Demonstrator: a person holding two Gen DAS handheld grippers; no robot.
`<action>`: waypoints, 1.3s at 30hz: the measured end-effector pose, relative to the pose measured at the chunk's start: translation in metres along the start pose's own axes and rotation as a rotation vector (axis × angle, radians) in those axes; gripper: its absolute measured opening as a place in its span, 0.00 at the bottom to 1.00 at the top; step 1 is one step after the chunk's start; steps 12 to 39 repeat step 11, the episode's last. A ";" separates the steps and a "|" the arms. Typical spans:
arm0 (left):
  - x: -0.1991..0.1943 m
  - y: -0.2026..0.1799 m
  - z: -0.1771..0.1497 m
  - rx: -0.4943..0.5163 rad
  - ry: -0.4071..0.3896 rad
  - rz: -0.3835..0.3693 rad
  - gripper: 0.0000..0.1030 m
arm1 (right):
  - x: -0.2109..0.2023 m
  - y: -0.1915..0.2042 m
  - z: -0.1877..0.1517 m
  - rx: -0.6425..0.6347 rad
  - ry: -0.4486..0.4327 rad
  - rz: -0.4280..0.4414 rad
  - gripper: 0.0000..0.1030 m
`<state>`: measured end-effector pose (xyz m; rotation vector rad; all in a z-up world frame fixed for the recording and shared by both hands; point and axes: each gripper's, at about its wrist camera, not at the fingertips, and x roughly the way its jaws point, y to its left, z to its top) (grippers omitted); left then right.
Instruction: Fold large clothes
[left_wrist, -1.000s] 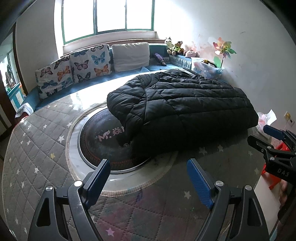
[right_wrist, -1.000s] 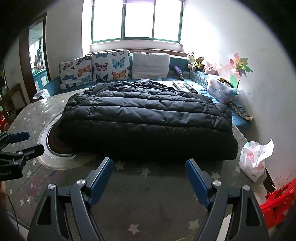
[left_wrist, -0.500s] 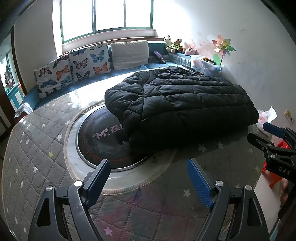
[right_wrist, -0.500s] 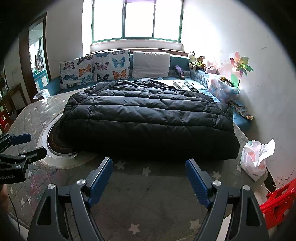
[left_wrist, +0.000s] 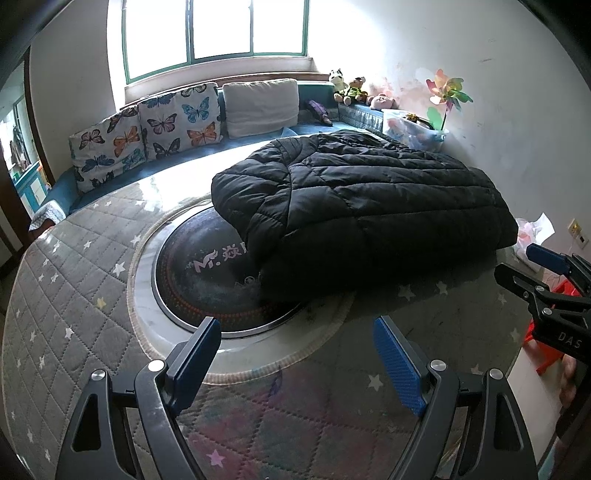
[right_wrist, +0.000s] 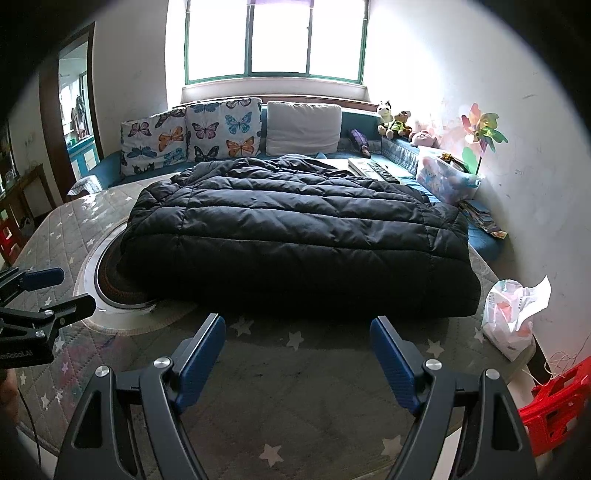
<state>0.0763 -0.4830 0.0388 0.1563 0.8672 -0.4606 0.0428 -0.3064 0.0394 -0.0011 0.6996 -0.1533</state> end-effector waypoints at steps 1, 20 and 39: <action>0.000 0.000 0.000 -0.001 -0.002 0.001 0.88 | 0.000 0.000 0.000 0.001 0.000 0.000 0.86; -0.005 -0.002 -0.004 0.013 -0.025 0.009 0.88 | 0.001 0.001 -0.001 -0.003 0.000 0.002 0.86; -0.005 -0.002 -0.004 0.013 -0.025 0.009 0.88 | 0.001 0.001 -0.001 -0.003 0.000 0.002 0.86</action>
